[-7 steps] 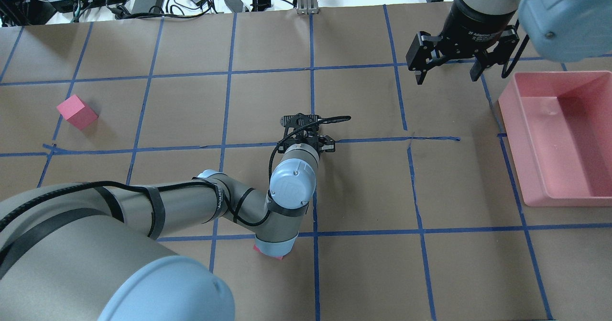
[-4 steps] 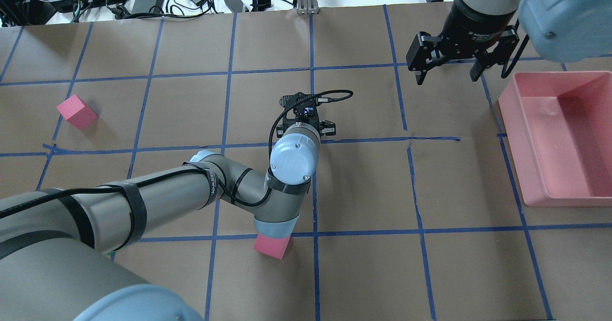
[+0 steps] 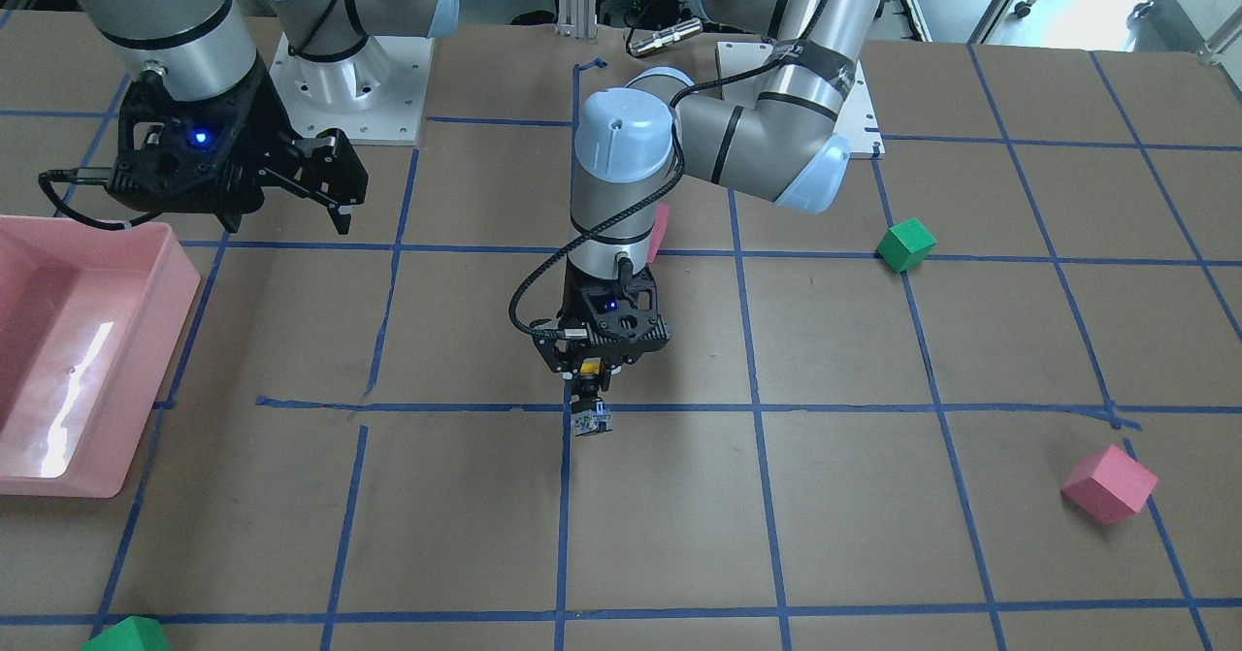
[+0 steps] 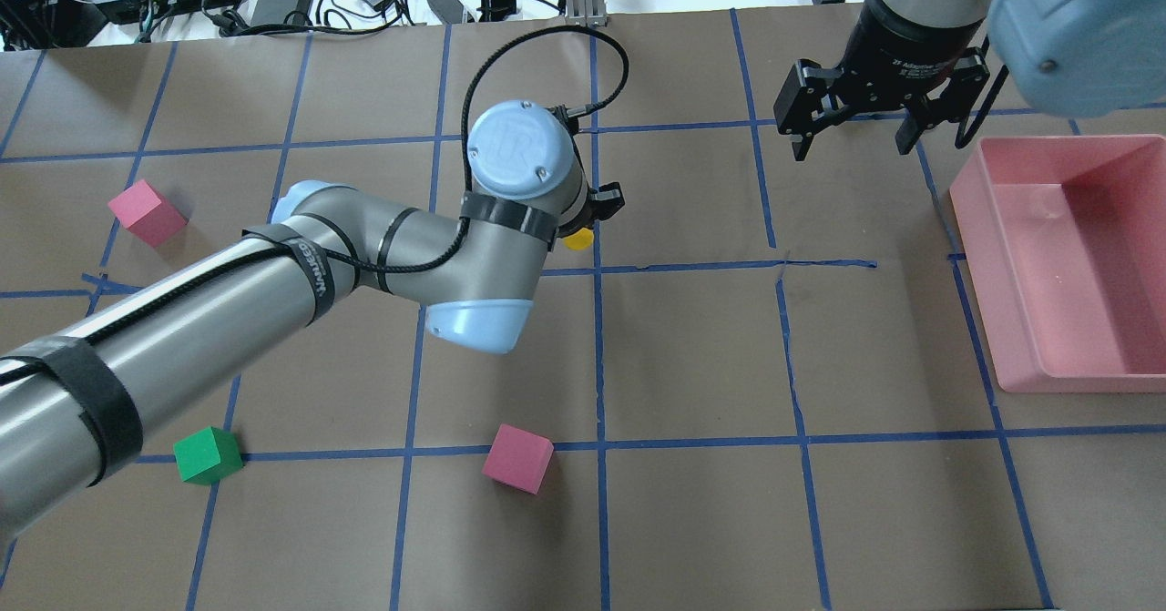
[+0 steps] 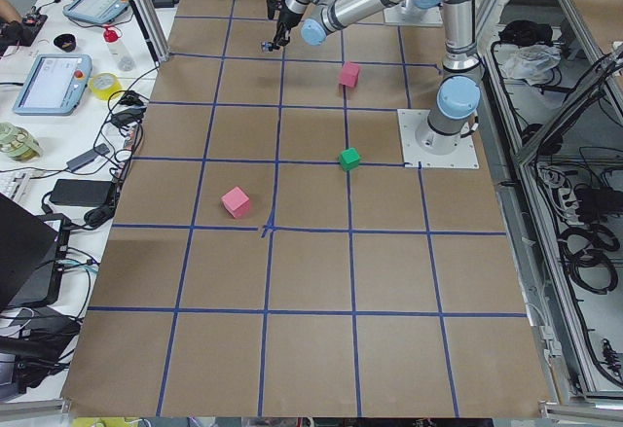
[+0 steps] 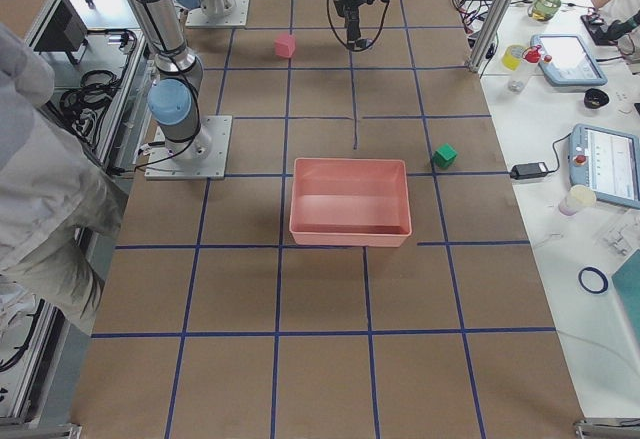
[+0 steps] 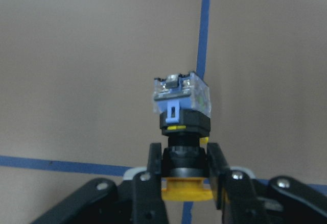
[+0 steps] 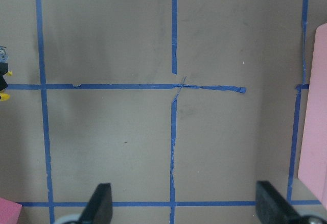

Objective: Align button upright
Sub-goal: 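Lower the button upright onto the table with the left gripper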

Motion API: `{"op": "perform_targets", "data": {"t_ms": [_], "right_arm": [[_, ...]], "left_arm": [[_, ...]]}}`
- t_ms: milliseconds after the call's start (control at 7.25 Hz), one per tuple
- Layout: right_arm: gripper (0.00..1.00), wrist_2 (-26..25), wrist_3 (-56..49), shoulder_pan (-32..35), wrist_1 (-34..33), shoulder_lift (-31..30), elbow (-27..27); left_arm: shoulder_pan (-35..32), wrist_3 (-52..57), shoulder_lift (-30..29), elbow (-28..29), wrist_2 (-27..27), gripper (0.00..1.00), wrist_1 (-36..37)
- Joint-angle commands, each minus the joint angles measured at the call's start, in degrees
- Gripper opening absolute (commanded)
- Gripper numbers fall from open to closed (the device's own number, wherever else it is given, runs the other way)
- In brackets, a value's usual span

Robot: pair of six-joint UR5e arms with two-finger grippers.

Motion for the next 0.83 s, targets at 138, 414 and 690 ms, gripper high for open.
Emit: {"op": "perform_targets", "data": {"t_ms": [138, 414, 690], "right_arm": [[1.0, 0.0, 0.06, 0.0, 0.0, 0.0, 0.02], [1.0, 0.0, 0.06, 0.0, 0.0, 0.0, 0.02], [1.0, 0.0, 0.06, 0.0, 0.0, 0.0, 0.02]], "left_arm": [[6.47, -17.41, -0.44, 3.85, -22.08, 0.0, -17.68], [10.61, -23.93, -3.24, 4.03, -34.86, 0.0, -20.43], [15.53, -28.16, -8.42, 6.48, -40.96, 0.0, -21.91]]}}
